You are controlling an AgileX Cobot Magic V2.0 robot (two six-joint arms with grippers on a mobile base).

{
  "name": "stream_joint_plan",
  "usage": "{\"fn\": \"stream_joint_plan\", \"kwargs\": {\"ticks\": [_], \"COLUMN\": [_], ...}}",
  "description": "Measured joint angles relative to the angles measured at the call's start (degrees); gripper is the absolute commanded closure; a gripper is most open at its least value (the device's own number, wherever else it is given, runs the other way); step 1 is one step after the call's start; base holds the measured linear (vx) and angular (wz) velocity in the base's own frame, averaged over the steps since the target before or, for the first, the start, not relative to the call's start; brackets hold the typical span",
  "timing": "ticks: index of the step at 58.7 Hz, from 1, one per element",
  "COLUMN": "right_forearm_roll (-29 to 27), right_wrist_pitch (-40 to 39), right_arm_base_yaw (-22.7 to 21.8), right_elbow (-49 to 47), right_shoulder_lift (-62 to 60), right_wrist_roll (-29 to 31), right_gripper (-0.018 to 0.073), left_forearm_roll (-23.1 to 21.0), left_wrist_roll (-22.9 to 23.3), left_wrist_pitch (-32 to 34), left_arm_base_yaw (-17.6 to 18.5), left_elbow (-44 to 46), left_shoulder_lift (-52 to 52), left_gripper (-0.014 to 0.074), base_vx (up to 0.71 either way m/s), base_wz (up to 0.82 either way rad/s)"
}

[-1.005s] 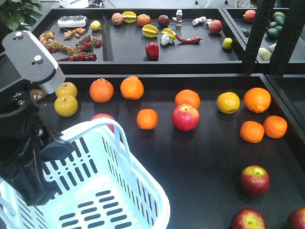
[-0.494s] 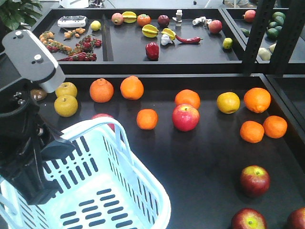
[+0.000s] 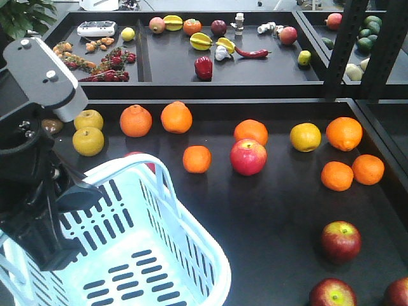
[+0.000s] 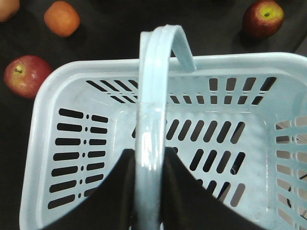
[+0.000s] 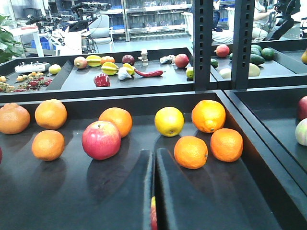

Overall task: Pick three apples into basket with both arms
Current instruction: 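Drive the base up to the fruit table edge holding the basket, then swing the left arm over the table and lower the basket onto it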

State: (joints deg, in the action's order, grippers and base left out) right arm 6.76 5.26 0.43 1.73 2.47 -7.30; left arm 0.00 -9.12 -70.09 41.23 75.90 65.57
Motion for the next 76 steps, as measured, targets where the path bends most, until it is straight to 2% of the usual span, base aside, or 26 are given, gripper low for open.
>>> {"fn": "stream_joint_plan", "kwargs": {"ticks": [8, 19, 24, 31, 39, 52, 64, 76], "right_forearm_roll": [0.0, 0.0, 0.0, 0.0, 0.0, 0.0, 0.0, 0.0], "right_wrist_pitch": [0.0, 0.0, 0.0, 0.0, 0.0, 0.0, 0.0, 0.0], "right_arm_base_yaw": [0.0, 0.0, 0.0, 0.0, 0.0, 0.0, 0.0, 0.0], "right_elbow": [0.0, 0.0, 0.0, 0.0, 0.0, 0.0, 0.0, 0.0], "right_shoulder_lift": [0.0, 0.0, 0.0, 0.0, 0.0, 0.0, 0.0, 0.0], "right_wrist_roll": [0.0, 0.0, 0.0, 0.0, 0.0, 0.0, 0.0, 0.0], "right_gripper": [0.0564, 0.0564, 0.0564, 0.0564, 0.0564, 0.0564, 0.0564, 0.0564], "left_forearm_roll": [-1.27, -4.13, -4.59, -4.64, -4.53, -4.58, -4.53, -3.95], "left_wrist_roll": [0.0, -0.35, -2.48, -7.86, -12.44, -19.4, -21.6, -23.44], "left_wrist_pitch": [2.54, 10.95, 14.24, 17.51, 18.25, 19.38, 20.55, 20.18], "left_arm_base_yaw": [0.0, 0.0, 0.0, 0.0, 0.0, 0.0, 0.0, 0.0], "left_elbow": [0.0, 0.0, 0.0, 0.06, 2.39, 11.8, 19.0, 21.46], "left_shoulder_lift": [0.32, 2.75, 4.79, 8.68, 14.67, 25.79, 34.5, 40.96], "left_gripper": [0.0603, 0.0603, 0.0603, 0.0603, 0.0603, 0.0603, 0.0603, 0.0603], "base_vx": [0.0, 0.0, 0.0, 0.0, 0.0, 0.0, 0.0, 0.0], "base_wz": [0.0, 0.0, 0.0, 0.0, 0.0, 0.0, 0.0, 0.0]}}
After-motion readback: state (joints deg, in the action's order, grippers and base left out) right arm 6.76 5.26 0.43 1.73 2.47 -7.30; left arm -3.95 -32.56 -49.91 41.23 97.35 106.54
